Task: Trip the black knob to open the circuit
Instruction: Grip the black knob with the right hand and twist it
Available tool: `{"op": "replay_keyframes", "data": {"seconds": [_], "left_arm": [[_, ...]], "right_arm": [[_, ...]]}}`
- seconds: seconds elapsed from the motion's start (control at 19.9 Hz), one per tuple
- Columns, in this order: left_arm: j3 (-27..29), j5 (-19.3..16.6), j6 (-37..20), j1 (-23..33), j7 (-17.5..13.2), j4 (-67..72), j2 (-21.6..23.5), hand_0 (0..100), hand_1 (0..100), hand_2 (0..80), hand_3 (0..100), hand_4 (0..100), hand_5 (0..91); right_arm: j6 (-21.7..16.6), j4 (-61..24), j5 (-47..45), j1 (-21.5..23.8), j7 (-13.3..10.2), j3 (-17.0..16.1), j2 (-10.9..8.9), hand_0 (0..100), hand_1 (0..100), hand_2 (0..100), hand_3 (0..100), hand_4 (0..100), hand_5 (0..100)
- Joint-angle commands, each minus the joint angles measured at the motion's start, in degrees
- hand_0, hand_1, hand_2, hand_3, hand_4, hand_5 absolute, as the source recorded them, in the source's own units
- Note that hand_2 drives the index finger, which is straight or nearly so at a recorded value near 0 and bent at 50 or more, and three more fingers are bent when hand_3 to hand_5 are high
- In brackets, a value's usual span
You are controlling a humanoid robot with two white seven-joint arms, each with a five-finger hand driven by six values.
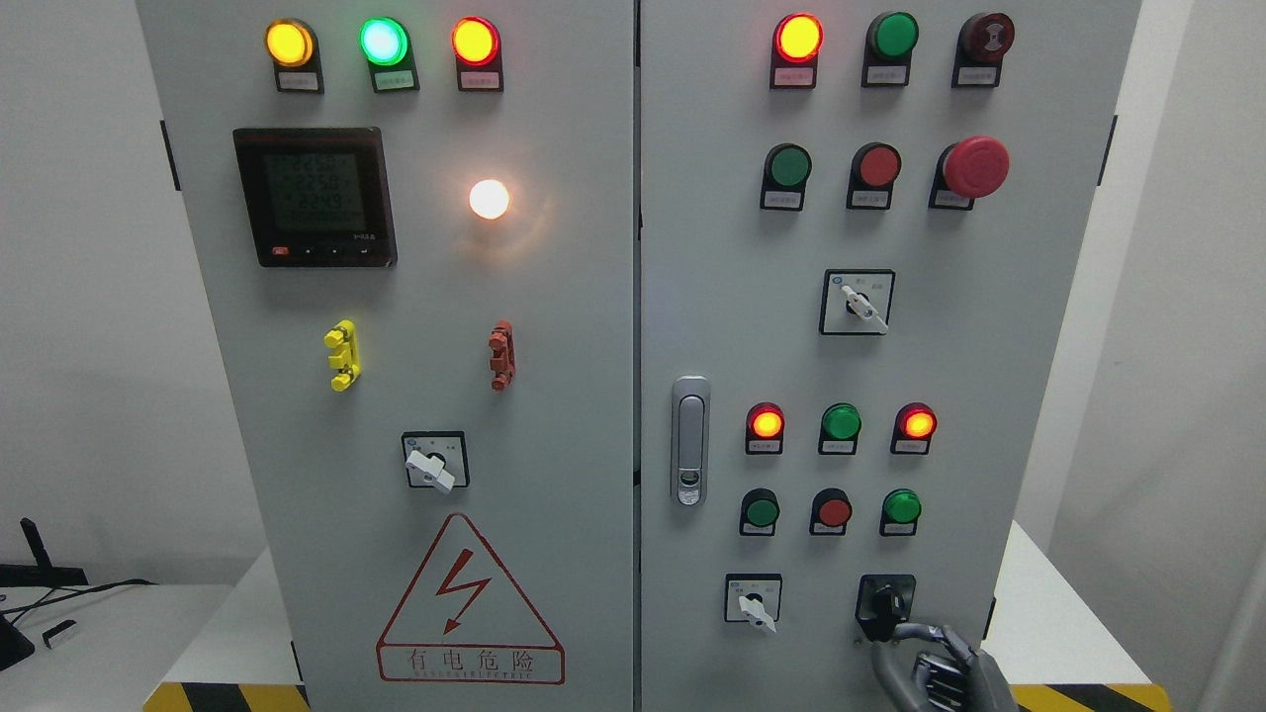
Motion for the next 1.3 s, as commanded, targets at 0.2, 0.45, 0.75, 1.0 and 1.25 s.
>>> {"op": "replay_keyframes", "data": {"seconds": [0.2, 0.45, 0.75, 1.0, 1.25], "left_arm": [[0.0, -1.76, 0.03, 0.0, 0.03, 0.0, 0.02, 12, 39, 0.0, 0, 0, 0.0], [0.0, -1.76, 0.03, 0.0, 0.03, 0.0, 0.02, 12, 39, 0.0, 0, 0, 0.0], [0.0, -1.76, 0.03, 0.0, 0.03, 0.0, 0.02, 12, 39, 0.0, 0, 0, 0.0], [0.0, -1.76, 0.03, 0.0, 0.03, 0.0, 0.02, 12, 39, 0.0, 0, 0, 0.0], [0.0, -1.76, 0.03, 0.0, 0.03, 0.0, 0.02, 12, 39, 0.0, 0, 0, 0.0]], "right_arm": [[-0.06, 0.48, -0.03, -1.34, 0.06, 1.2, 0.97, 32, 71, 45, 100, 100, 93], [-0.06, 0.48, 0.06, -1.34, 0.06, 1.2, 1.15, 33, 71, 45, 100, 100, 93], [-0.15, 0.57, 0.06, -1.17, 0.06, 1.03, 1.15, 33, 71, 45, 100, 100, 93], [-0.24, 0.57, 0.76, -0.99, 0.06, 0.94, 1.15, 33, 71, 45, 100, 100, 93], [-0.5, 1.28, 0.85, -0.81, 0.06, 0.42, 1.15, 33, 71, 45, 100, 100, 93]]}}
